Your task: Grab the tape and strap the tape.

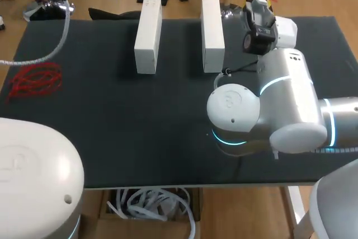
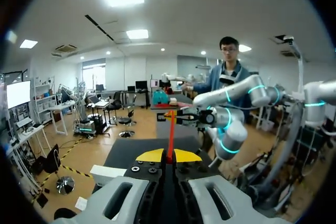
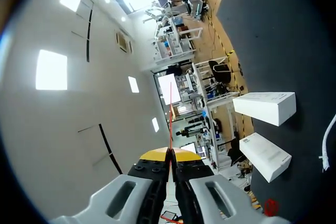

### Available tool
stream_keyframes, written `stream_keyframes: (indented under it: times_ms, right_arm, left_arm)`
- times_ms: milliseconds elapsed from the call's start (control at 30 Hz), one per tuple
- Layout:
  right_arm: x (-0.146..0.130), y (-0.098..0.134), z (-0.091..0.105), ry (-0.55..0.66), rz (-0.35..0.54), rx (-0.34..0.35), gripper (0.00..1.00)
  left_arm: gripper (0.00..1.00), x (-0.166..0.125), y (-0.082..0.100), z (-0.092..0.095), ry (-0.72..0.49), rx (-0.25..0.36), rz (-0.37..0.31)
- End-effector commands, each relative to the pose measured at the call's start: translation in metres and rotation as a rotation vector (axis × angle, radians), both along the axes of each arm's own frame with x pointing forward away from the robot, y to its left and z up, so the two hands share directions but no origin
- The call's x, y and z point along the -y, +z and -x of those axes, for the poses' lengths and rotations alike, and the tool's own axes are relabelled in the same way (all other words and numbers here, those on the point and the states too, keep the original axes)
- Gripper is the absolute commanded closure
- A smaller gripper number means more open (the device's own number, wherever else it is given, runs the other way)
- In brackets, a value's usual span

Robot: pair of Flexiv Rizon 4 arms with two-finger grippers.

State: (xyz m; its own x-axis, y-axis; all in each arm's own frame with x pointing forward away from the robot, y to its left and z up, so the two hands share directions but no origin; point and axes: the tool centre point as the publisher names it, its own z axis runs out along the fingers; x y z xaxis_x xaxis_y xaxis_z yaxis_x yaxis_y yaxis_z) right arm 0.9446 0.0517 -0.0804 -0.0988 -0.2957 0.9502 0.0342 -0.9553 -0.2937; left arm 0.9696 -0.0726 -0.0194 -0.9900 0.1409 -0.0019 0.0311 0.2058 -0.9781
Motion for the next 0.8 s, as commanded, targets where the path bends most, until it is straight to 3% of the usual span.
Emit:
stream_keyframes:
  times_ms: [33,167,400,800]
  right_arm:
    - [0.001,0.003,0.0,0.001,0.002,-0.007,1.0]
    - [0.001,0.003,0.0,0.001,0.002,-0.007,1.0]
    - [0.001,0.003,0.0,0.001,0.002,-0.007,1.0]
    - [0.001,0.003,0.0,0.001,0.002,-0.007,1.0]
  left_arm:
    - [1.0,0.003,0.015,0.005,0.021,0.057,-0.328]
    - [1.0,0.007,0.02,0.006,0.014,0.077,-0.409]
    - [1.0,0.02,0.016,0.008,-0.056,0.05,-0.56]
    - [1.0,0.036,0.007,0.014,-0.03,0.075,-0.596]
